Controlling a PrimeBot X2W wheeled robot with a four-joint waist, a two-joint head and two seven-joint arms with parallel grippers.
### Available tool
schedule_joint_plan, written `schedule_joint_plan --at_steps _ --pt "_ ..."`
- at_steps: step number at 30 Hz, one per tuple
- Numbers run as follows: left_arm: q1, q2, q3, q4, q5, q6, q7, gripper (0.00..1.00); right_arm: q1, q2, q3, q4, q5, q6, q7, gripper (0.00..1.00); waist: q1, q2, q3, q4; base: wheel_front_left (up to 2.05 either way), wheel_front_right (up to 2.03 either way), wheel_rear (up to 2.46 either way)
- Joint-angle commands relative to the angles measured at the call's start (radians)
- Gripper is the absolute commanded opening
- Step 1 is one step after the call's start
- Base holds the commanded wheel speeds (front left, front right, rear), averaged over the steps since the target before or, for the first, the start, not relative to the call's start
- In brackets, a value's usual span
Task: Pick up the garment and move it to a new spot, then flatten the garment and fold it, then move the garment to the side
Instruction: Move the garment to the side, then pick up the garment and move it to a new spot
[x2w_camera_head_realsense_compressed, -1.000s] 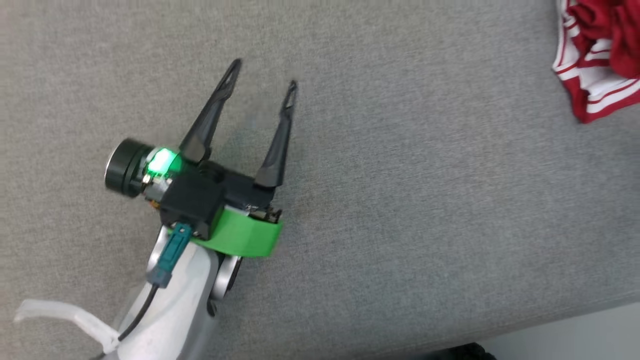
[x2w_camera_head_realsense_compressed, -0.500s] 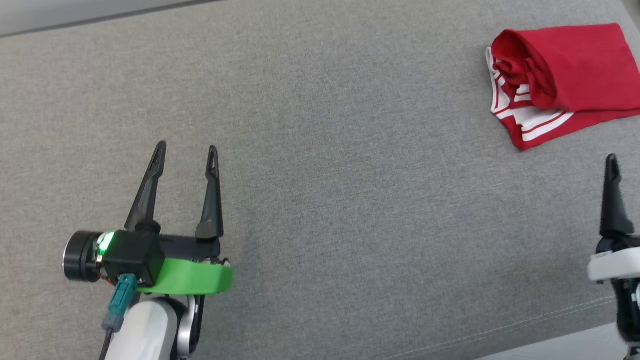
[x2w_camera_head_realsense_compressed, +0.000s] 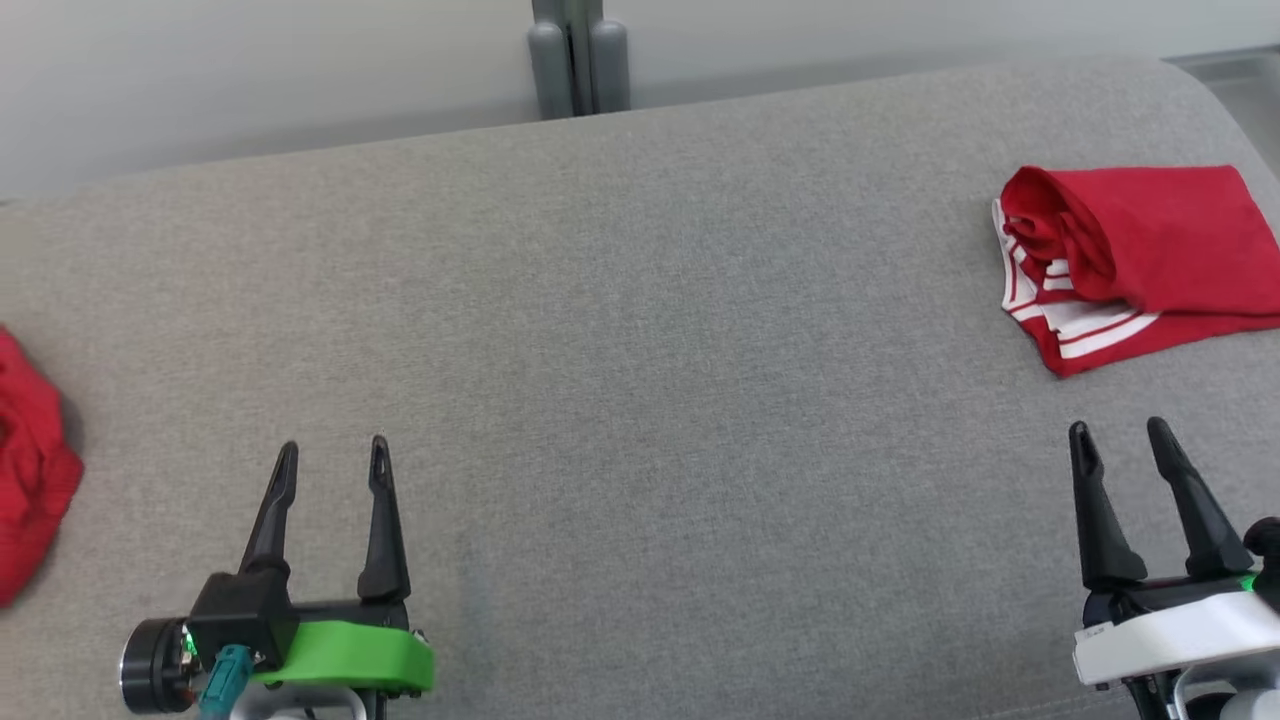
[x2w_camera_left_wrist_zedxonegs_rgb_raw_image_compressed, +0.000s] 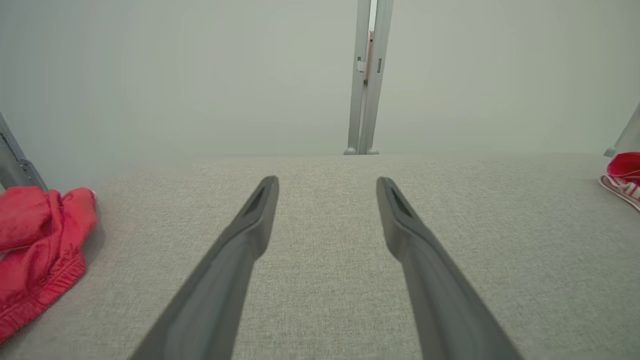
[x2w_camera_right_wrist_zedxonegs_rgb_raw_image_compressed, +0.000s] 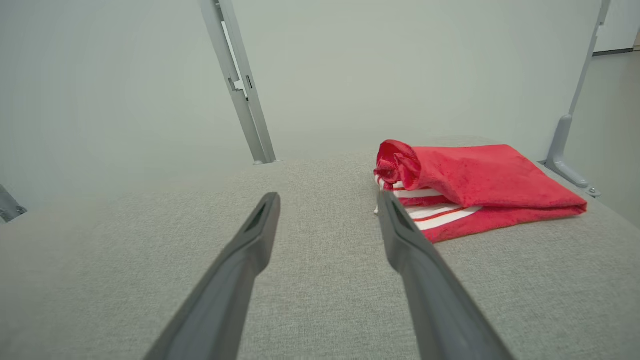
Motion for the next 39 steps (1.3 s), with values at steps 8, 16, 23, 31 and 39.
schedule_joint_plan --at_steps 8,16,23,31,39 --pt "0.093 -0.002 0.032 0.046 -0.029 -0.024 -0.005 1.00 0.073 0.001 0.016 -0.048 -0.020 -0.001 0.059 1.00 0.0000 0.0000 -0.122 0.081 0.00 0.00 0.00" --pt "0.137 -0.004 0.050 0.077 -0.026 -0.053 -0.005 1.00 0.120 0.007 0.027 -0.078 -0.033 -0.001 0.092 1.00 0.0000 0.0000 -0.158 0.079 0.00 0.00 0.00" --pt "0.142 -0.019 0.054 0.097 -0.001 -0.078 -0.005 1.00 0.138 0.003 0.022 -0.094 -0.039 -0.001 0.104 1.00 0.0000 0.0000 -0.170 0.075 0.00 0.00 0.00" --pt "0.134 -0.031 0.062 0.100 0.018 -0.086 -0.005 1.00 0.143 0.011 0.012 -0.097 -0.047 -0.001 0.104 1.00 0.0000 0.0000 -0.170 0.081 0.00 0.00 0.00" --pt "0.078 -0.038 0.076 0.097 0.039 -0.096 -0.005 1.00 0.145 0.006 0.012 -0.119 -0.048 -0.001 0.118 1.00 0.0000 0.0000 -0.147 0.169 0.00 0.00 0.00"
